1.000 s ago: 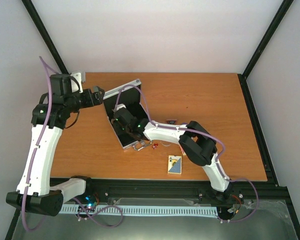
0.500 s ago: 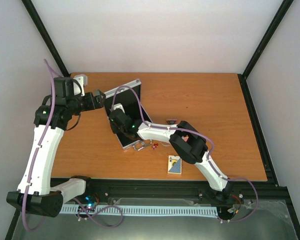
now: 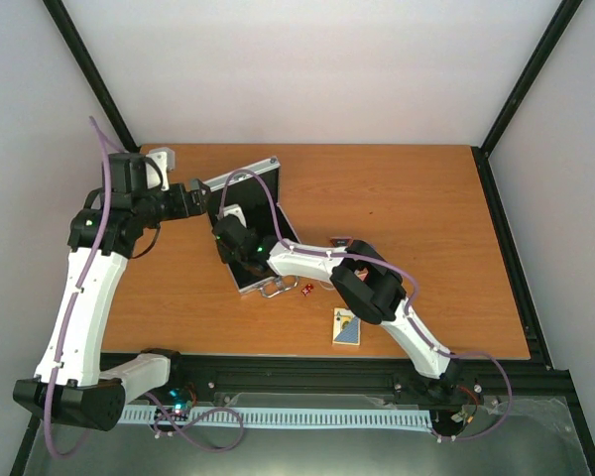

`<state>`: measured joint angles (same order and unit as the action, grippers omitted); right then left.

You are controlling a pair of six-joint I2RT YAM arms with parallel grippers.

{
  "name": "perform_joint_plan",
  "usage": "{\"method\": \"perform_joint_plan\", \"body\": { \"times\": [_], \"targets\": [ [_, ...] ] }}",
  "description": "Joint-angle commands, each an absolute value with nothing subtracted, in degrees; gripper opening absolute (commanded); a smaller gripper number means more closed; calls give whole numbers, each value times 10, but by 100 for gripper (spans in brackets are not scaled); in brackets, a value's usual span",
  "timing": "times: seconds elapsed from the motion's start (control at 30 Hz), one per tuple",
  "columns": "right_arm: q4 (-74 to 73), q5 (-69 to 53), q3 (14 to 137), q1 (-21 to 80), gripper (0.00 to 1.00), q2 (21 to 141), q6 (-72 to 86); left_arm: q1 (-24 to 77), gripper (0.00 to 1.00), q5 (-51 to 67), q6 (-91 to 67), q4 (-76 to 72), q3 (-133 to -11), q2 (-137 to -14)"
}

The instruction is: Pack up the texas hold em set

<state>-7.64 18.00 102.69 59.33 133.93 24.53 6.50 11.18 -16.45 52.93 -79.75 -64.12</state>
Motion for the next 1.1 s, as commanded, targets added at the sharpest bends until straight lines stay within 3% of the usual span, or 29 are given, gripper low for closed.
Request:
{"method": "perform_joint_plan", "body": {
  "times": [0.0, 0.07, 0.2, 0.43, 0.73, 1.07],
  "targets": [
    [-59, 206, 1032, 599, 41, 1338, 254, 66, 97, 114, -148, 521, -794, -644],
    [-59, 194, 1035, 599, 58, 1341, 245, 66, 97, 115, -146, 522, -795, -647],
    [-68, 180, 1042, 599, 74, 1345, 237, 67, 96, 116, -142, 523, -803, -653],
    [-93, 163, 1044, 599, 78, 1332, 233, 66, 96, 117, -145, 524, -809, -656],
    [-192, 158, 1032, 599, 92, 1255, 231, 66, 97, 109, -141, 531, -816, -659],
    [-339, 190, 938, 598, 100, 1119, 237, 66, 98, 117, -135, 536, -810, -656]
  ]
}}
